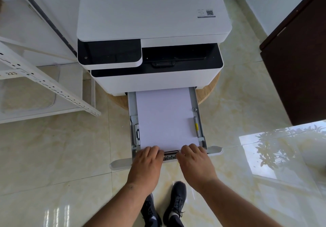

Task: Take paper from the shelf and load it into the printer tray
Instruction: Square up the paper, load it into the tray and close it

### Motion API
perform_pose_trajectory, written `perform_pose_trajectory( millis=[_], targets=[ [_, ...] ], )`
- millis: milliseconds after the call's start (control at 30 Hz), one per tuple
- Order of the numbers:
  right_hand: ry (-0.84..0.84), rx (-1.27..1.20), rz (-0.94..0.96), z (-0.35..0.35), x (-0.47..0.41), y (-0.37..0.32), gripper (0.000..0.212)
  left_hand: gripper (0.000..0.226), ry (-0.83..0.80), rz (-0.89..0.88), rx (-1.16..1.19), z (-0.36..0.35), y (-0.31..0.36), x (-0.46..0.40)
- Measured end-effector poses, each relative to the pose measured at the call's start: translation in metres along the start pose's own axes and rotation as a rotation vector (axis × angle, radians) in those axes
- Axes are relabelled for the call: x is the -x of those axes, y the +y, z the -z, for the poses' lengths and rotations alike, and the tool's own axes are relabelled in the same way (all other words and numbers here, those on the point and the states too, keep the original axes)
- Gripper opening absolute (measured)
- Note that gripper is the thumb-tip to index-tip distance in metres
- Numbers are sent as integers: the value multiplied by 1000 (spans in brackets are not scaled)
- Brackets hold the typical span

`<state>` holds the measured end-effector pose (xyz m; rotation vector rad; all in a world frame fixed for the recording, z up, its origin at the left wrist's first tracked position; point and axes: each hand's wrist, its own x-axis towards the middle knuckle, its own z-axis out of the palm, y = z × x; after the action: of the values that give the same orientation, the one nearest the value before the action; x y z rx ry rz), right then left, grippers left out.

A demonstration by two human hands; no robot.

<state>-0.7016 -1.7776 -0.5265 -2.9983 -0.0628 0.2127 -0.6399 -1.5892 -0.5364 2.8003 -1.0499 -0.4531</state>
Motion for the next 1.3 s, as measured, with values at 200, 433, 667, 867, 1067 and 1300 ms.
perform_pose_trajectory(
  millis=[200, 433, 667, 867, 1067, 1300],
  targets=[
    [-88, -48, -65, 7, 1, 1, 47, 41, -12, -17, 17, 4, -5, -4],
    [-201, -38, -124, 17, 13, 19, 61, 46, 19, 59, 14, 14, -41, 30],
    [-223, -374, -272, 42, 1, 19, 56, 48, 219, 432, 494, 29, -34, 24],
    [-4, -641, -834, 51, -39, 38, 8, 45, 211, 778, 570, 48, -30, -31],
    [-84, -536, -843, 52, -62, 47, 21, 28, 191, 813, 547, 40, -43, -44],
    [-40, -573, -859, 46, -62, 49, 26, 16, 245, 809, 540, 36, -42, -44]
  ],
)
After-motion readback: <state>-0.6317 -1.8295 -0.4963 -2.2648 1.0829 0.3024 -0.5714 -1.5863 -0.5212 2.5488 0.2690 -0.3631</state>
